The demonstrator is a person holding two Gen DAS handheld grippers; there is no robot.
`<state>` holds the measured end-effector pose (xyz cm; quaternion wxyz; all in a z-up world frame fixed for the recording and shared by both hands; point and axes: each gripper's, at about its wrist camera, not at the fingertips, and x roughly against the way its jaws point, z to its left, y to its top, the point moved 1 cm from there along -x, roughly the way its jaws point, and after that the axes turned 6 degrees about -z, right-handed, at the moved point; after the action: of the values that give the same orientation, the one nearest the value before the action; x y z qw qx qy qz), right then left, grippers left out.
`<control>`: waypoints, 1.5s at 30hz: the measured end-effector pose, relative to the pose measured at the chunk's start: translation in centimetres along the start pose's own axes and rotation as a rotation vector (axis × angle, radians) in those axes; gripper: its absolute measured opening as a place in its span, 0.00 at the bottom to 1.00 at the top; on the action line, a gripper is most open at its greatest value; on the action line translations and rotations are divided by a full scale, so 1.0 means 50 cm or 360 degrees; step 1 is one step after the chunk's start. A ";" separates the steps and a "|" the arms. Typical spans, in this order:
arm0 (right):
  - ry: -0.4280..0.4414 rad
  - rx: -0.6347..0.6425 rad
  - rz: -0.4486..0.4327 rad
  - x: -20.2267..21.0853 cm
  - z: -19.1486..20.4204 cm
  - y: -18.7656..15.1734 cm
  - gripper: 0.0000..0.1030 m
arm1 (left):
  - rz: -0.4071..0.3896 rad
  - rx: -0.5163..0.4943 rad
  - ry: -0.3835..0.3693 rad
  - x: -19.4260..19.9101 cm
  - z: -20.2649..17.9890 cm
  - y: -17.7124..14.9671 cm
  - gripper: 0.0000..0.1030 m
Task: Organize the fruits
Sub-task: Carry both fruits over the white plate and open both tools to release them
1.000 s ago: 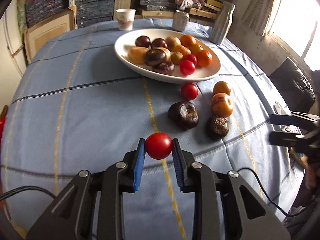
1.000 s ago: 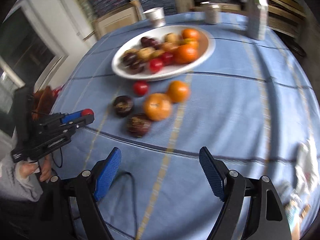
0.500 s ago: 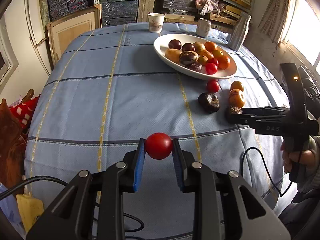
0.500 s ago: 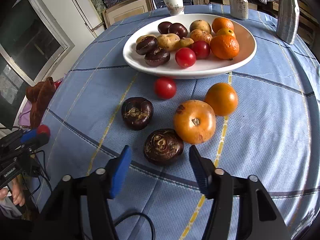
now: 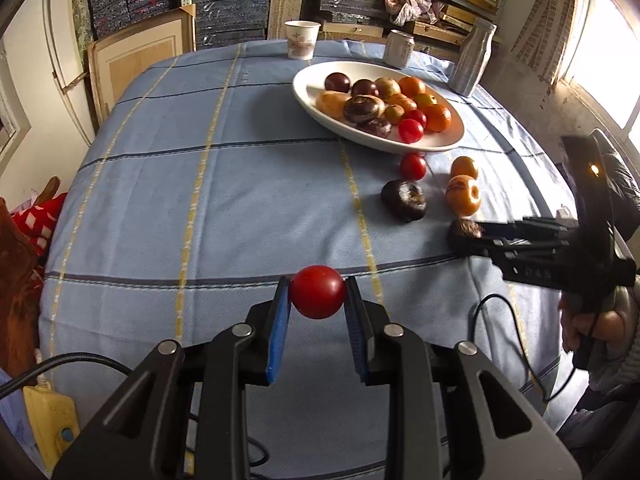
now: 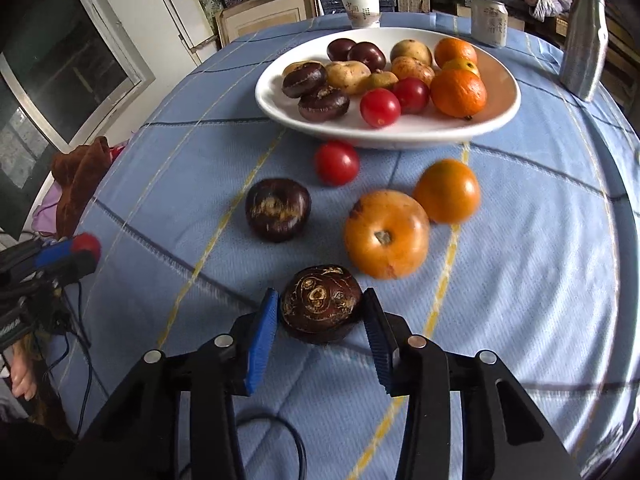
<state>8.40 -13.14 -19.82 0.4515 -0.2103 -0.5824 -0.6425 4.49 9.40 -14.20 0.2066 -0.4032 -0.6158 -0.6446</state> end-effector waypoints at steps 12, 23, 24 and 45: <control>-0.0115 -0.0174 -0.0184 0.162 -0.127 0.014 0.42 | -0.0041 -0.0093 -0.0038 -0.071 -0.088 0.117 0.26; -0.0077 -0.0080 -0.0454 0.188 -0.137 0.255 0.42 | -0.0182 -0.0108 0.0035 -0.161 -0.090 0.364 0.26; -0.0067 -0.0070 -0.0464 0.175 -0.135 0.278 0.42 | -0.0179 -0.0099 0.0040 -0.174 -0.086 0.377 0.26; -0.0077 0.0013 -0.0231 -0.104 -0.148 0.392 0.43 | -0.0050 0.0001 0.0137 -0.427 -0.045 0.464 0.43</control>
<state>29.08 -16.65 -14.77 0.3903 -0.1810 -0.6096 -0.6658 34.18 -1.31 -16.02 0.2230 -0.3653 -0.6128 -0.6643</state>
